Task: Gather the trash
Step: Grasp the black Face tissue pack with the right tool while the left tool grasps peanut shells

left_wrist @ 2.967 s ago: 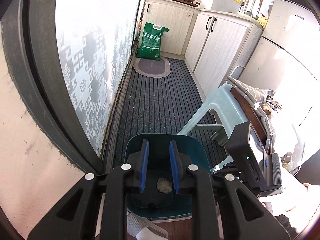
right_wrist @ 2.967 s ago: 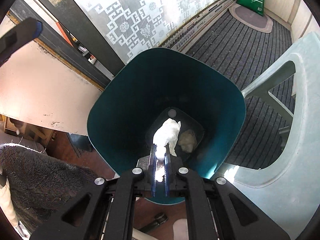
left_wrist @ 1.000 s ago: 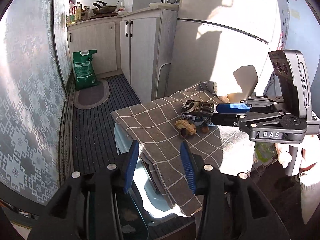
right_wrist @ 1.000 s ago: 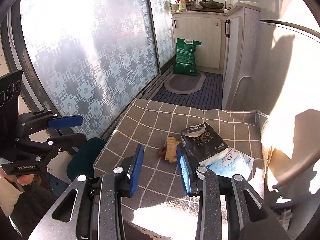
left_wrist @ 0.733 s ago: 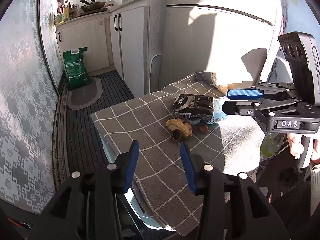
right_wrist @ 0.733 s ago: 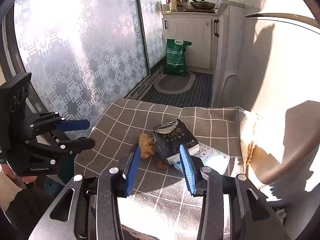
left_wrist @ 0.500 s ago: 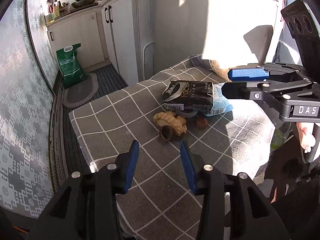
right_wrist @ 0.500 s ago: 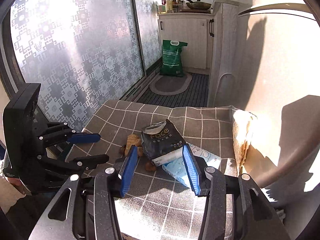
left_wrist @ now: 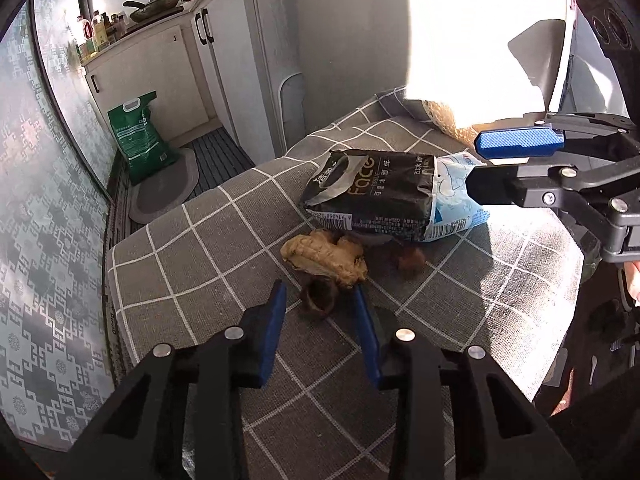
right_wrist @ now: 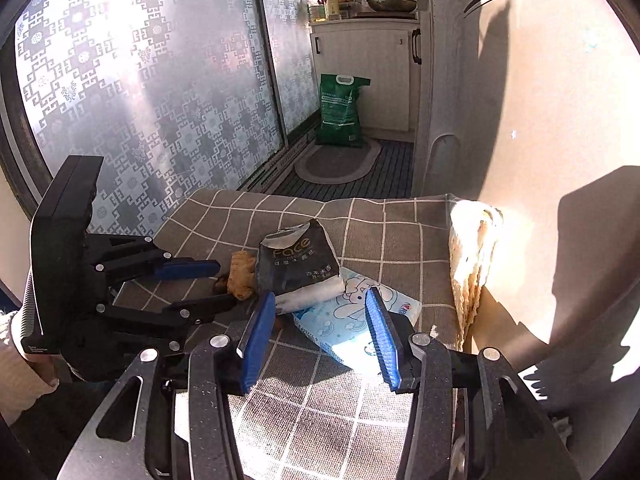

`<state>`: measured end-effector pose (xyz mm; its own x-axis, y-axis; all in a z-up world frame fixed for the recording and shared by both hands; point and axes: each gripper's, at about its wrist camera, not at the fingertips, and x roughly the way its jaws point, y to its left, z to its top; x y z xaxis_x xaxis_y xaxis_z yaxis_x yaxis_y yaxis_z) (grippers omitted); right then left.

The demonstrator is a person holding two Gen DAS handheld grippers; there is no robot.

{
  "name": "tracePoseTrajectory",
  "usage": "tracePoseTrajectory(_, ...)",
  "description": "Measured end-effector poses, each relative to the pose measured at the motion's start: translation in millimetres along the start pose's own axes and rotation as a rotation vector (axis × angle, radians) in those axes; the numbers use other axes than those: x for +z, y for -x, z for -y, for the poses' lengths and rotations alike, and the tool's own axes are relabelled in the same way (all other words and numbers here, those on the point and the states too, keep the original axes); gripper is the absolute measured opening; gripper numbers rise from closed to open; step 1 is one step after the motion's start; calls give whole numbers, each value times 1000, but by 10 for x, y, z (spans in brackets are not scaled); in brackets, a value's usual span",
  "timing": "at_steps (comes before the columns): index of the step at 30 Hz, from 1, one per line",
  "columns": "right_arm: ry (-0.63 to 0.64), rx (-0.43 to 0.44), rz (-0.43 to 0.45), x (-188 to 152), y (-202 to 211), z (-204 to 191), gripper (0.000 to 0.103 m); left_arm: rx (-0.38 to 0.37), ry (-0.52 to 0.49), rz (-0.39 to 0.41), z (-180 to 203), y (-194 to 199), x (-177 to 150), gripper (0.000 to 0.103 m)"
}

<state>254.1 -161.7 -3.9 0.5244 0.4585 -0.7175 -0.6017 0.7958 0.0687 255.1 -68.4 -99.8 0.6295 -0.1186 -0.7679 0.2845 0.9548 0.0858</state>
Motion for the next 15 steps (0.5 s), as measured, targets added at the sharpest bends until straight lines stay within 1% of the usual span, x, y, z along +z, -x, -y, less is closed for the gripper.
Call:
tracePoseTrajectory(4,-1,15,5,21,6,10,53,-18,19,-1,-19,-44,45,37)
tracePoseTrajectory(5,3,17,6,22,8,7,54,-31,23,-3,-18,-45,49,33)
tracePoseTrajectory(6,9,15,8,22,7,2,55,-49,25,-5,-19,-47,55,26)
tracePoseTrajectory(8,30,5,11,16,-2,-37,60,-52,13,-5,3,-44,59,22)
tracePoseTrajectory(9,46,-6,10,21,-19,-65,63,-46,5,-5,21,-44,58,22)
tracePoseTrajectory(14,130,-23,3,3,-118,-195,66,-73,30,-10,-26,-15,29,22)
tracePoseTrajectory(15,154,-39,5,-1,-140,-229,66,-79,37,-10,-37,0,16,22)
